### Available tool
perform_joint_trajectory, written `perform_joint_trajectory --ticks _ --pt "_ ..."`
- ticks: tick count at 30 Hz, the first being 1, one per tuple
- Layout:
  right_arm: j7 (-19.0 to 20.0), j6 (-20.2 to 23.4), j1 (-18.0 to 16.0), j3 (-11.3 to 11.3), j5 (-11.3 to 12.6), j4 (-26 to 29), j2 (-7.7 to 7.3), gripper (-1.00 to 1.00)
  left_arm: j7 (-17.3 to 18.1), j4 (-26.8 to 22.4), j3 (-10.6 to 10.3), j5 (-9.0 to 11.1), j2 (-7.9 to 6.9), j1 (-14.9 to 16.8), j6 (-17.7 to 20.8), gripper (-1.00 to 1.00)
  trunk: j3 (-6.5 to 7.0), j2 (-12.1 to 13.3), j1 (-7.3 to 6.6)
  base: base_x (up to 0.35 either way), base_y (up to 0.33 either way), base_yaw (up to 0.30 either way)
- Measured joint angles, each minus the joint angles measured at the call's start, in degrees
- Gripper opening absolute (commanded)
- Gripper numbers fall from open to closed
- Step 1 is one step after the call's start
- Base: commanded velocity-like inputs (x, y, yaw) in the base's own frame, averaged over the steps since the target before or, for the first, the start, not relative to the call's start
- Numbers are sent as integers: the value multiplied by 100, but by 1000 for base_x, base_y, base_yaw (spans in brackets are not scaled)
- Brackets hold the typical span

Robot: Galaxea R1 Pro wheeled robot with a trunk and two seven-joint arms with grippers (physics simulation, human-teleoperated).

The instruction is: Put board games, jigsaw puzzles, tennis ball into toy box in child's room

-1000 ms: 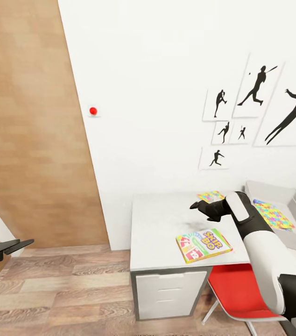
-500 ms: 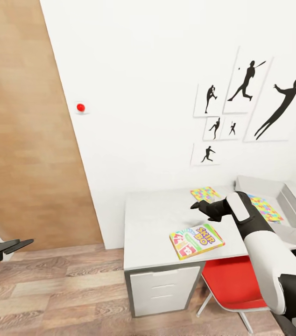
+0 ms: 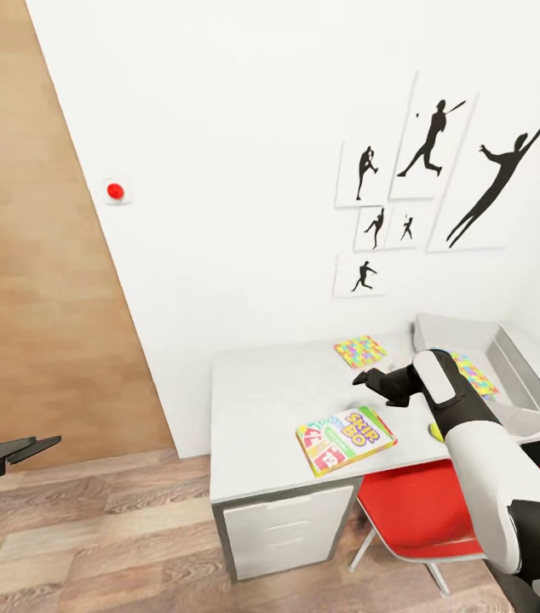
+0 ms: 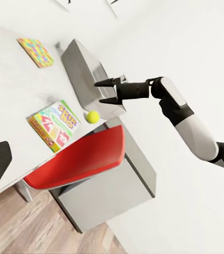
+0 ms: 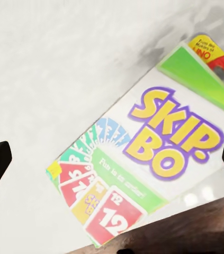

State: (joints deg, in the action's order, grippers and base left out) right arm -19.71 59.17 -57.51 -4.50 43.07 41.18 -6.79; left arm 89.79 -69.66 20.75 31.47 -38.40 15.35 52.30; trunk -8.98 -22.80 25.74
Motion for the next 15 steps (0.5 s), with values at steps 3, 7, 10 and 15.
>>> perform_joint_trajectory --ticks 3,7,10,15 --pt "-23 1 0 0 0 0 1 100 0 2 0 0 1 0 0 100 -24 0 -1 178 0 -129" --pt "-35 1 0 -1 1 0 1 100 0 4 0 2 1 0 0 100 -57 0 -1 180 0 -129" --pt "-40 1 0 -1 1 0 5 100 0 3 0 11 2 0 0 100 -81 0 0 96 0 -129" --pt "-45 1 0 -1 1 0 9 100 0 5 0 16 2 0 0 100 -121 0 1 36 0 -129"
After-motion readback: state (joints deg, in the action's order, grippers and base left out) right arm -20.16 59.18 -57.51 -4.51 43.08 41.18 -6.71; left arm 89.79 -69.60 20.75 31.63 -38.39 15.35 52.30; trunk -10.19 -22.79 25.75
